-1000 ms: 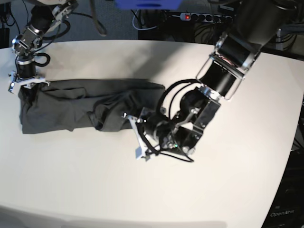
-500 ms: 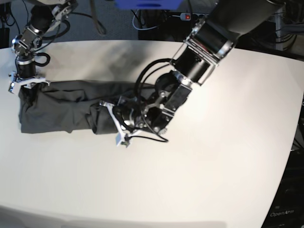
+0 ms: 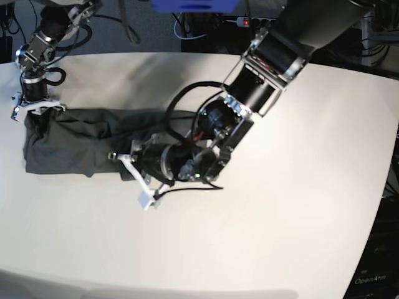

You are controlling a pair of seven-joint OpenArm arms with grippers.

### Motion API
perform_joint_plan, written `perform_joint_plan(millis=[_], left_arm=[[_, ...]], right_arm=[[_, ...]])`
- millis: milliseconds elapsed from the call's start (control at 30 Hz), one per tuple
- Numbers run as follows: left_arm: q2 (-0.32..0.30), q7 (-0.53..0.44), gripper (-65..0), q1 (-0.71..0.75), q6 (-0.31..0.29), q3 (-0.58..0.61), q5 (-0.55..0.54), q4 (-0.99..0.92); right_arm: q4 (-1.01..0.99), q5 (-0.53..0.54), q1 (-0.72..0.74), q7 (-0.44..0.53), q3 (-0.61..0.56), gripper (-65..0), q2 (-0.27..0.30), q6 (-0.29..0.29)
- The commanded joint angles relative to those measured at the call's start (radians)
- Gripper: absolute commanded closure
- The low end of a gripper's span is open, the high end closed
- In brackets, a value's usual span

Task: Fold the T-shirt properly
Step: 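Drag the folded end with the left gripper toward the right gripper, then pull the strip's end back with the left gripper, straightening the strip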

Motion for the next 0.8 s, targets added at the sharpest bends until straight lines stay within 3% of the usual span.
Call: perform_joint_plan(millis=[0,233,500,767], left_arm=[[0.015,-0.028,-2.0,-0.029,-0.006,-0.004,-0.025,0.041],[0.0,-0.036,-2.0,0.006,-0.008,-0.005,-0.065,0.149],[-0.155,0.028,-2.0,0.033,-0.001,-0.01,-0.132,0.231],[-0.218,0.028,-2.0,0.06,-0.001,0.001,-0.095,0.226]], right_arm=[[-0.029,-0.145,-0.04,-0.199,-0.006,-0.1,-0.026,-0.016],[-0.029,-0.145,-0.049,-0.199,-0.006,-0.1,-0.026,-0.016],[-0.029,-0.145,-0.05,-0.199,-0.006,-0.1,-0.026,-0.016],[-0.029,-0.145,-0.047,-0.199,-0.006,-0.1,-0.028,-0.016]])
